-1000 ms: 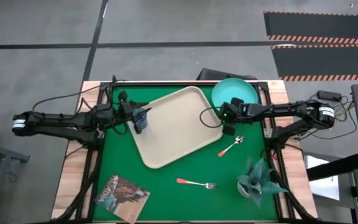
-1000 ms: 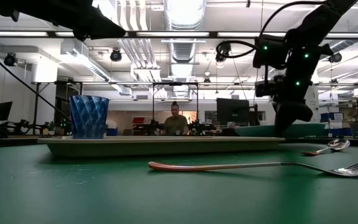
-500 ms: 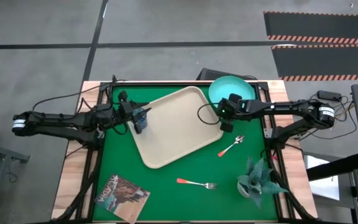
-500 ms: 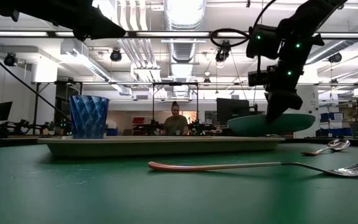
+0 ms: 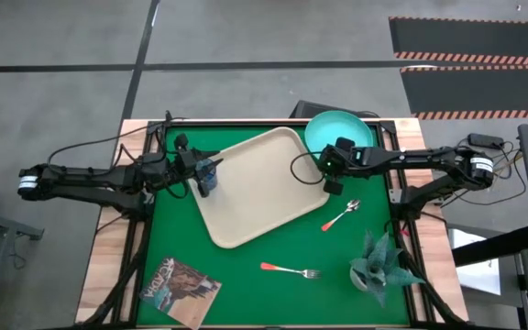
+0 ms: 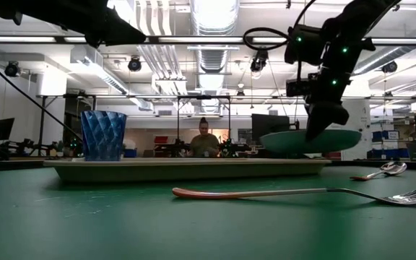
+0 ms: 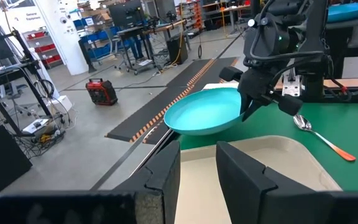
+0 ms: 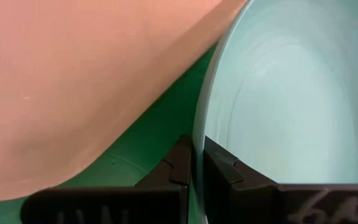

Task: Pick and place plate/cup/fork/spoon on tray
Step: Put the blue plate on the white tray

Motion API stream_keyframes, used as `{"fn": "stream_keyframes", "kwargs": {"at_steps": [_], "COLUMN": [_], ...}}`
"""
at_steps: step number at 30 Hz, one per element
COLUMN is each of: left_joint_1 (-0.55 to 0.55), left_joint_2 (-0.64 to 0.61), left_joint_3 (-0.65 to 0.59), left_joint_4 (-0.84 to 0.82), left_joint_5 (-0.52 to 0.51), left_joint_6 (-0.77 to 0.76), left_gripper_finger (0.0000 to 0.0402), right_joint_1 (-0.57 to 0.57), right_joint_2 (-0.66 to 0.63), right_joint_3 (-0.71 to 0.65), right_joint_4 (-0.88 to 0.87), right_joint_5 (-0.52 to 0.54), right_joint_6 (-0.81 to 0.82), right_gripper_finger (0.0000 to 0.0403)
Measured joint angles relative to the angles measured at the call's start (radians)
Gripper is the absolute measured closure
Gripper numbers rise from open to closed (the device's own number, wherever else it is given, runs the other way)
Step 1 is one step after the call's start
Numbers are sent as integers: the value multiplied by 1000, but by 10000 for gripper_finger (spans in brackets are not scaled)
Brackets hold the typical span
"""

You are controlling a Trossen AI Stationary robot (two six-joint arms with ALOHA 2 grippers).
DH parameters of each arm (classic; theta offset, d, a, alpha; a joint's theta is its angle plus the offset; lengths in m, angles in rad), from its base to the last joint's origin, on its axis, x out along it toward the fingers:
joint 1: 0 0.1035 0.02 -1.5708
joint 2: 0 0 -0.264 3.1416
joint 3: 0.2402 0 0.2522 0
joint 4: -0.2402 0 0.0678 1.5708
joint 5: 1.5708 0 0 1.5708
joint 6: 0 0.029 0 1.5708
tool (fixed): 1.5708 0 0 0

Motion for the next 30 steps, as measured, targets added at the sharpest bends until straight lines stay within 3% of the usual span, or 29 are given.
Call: {"fn": "stream_keyframes", "kwargs": {"at_steps": [6, 30], "left_joint_1": [0, 0], "left_joint_2": [0, 0], "left_joint_3": [-1, -5], "left_joint_4": [0, 0], "left_joint_5": [0, 0], "left_joint_6": [0, 0], "left_gripper_finger": [312, 312], "right_joint_1": [39, 170], "right_joint_2": [0, 1], "right_joint_3": [7, 173], "right_joint_4": [-2, 0], "right_joint_5": [52, 49], "right_joint_6": [0, -13], "right_gripper_finger": [392, 392]}}
